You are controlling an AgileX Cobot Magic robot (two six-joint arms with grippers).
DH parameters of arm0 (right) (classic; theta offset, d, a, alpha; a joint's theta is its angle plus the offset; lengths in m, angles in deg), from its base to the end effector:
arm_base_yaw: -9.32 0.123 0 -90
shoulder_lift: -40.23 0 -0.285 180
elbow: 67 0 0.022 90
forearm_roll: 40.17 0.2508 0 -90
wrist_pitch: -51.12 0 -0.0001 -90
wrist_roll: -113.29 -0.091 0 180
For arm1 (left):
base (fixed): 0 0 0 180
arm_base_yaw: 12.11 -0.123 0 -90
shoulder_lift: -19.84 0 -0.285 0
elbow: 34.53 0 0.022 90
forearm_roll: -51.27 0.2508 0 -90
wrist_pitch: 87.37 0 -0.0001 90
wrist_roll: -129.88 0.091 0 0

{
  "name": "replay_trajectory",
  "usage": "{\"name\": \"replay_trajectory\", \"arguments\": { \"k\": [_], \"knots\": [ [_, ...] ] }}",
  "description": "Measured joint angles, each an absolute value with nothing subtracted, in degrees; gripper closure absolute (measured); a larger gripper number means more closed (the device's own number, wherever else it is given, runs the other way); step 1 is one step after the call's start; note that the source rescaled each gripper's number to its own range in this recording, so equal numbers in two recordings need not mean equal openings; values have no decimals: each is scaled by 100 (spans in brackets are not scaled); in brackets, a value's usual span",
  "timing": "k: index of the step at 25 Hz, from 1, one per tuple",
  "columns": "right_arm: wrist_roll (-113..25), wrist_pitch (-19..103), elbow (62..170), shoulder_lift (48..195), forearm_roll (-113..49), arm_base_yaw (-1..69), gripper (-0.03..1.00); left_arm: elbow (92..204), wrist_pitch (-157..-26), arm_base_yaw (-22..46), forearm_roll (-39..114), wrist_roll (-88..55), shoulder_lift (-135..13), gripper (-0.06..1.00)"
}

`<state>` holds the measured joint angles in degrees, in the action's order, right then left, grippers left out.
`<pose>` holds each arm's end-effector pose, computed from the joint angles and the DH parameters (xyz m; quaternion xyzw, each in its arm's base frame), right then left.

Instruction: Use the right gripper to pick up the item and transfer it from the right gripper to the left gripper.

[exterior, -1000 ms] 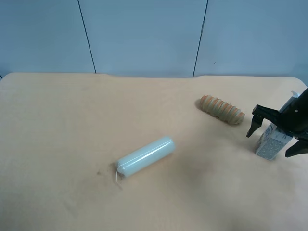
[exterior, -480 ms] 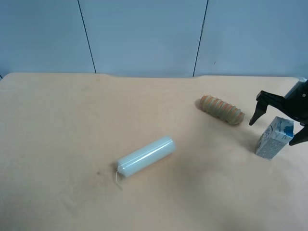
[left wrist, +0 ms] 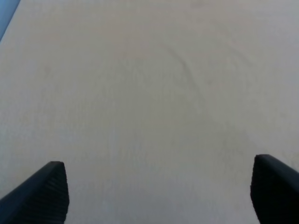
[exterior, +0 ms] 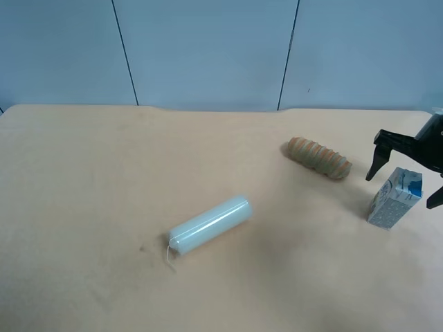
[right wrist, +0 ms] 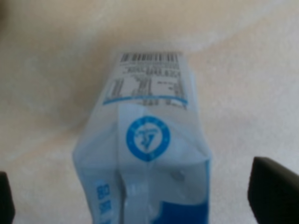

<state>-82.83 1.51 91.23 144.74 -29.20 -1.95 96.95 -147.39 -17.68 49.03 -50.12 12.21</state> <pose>0.2907 -0.0445 0.1785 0.2931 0.9525 0.0764 0.0325 -0.0045 -0.0035 0.2786 -0.0406 0.8477 0.0062 0.5289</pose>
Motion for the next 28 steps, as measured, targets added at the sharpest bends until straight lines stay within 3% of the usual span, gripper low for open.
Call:
{"name": "replay_trajectory", "arguments": {
  "k": [4, 19, 28],
  "knots": [
    [-8283, 178, 9123, 14474, -2962, -195, 3, 9695, -14739, -1768, 4903, -5012, 1221, 11],
    [-8333, 323, 9123, 14643, -2901, -195, 6, 9695, -14739, -1768, 4903, -5012, 1221, 11],
    [-8333, 350, 9123, 14643, -2901, -195, 18, 9695, -14739, -1768, 4903, -5012, 1221, 11]
  ]
}}
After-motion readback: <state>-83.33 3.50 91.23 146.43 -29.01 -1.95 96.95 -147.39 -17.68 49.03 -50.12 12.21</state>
